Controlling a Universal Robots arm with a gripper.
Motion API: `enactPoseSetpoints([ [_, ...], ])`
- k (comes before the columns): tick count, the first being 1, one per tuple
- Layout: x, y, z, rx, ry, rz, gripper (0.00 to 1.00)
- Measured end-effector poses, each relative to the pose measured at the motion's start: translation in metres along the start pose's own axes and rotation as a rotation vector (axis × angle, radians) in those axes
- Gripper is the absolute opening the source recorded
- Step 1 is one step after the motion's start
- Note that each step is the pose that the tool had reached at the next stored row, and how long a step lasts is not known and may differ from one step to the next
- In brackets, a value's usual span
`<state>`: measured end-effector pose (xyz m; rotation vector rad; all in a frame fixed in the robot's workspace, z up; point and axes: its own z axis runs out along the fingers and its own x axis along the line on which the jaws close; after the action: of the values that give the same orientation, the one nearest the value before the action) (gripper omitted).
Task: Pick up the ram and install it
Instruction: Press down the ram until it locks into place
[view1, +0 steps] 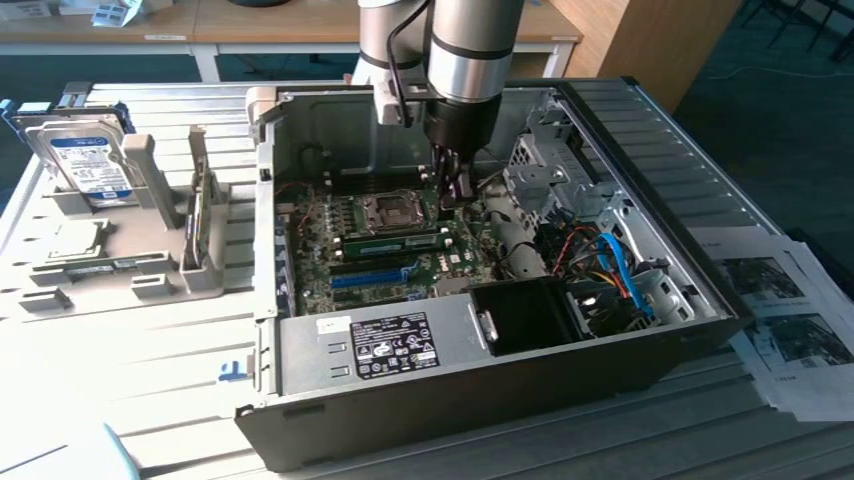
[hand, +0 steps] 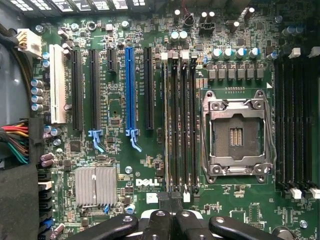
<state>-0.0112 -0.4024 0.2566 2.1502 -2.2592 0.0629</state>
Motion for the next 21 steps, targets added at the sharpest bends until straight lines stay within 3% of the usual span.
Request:
enactPoseSetpoints([
  [13, -0.001, 0.0002, 0.0132, 0.0001, -0.0002, 0.0, 0.1],
  [21, -0.001, 0.0002, 0.0155, 0.0, 0.0, 0.0, 0.1],
])
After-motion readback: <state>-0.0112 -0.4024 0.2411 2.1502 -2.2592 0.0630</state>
